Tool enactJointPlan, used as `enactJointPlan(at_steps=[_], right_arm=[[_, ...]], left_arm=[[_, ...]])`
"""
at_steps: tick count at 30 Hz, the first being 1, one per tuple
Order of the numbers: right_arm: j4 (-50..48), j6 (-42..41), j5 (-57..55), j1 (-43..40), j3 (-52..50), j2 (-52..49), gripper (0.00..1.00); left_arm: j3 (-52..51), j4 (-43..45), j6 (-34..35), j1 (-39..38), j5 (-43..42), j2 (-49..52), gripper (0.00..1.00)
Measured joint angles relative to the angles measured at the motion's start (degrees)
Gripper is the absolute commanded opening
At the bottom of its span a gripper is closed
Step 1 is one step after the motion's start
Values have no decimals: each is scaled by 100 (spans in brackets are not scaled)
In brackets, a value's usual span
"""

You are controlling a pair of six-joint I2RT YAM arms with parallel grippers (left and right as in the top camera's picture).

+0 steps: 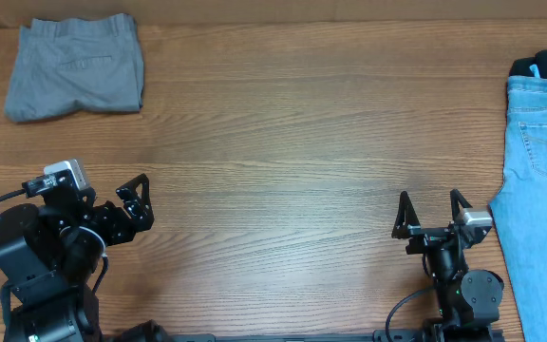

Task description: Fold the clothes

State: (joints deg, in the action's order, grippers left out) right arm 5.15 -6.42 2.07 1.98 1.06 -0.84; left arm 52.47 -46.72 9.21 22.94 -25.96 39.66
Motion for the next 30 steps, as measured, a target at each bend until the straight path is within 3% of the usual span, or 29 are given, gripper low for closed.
enactJointPlan(at_steps=[30], right_arm=[[-2,24,0,0,0,0,100]], left_arm=[[0,-258,0,-11,4,0,100]])
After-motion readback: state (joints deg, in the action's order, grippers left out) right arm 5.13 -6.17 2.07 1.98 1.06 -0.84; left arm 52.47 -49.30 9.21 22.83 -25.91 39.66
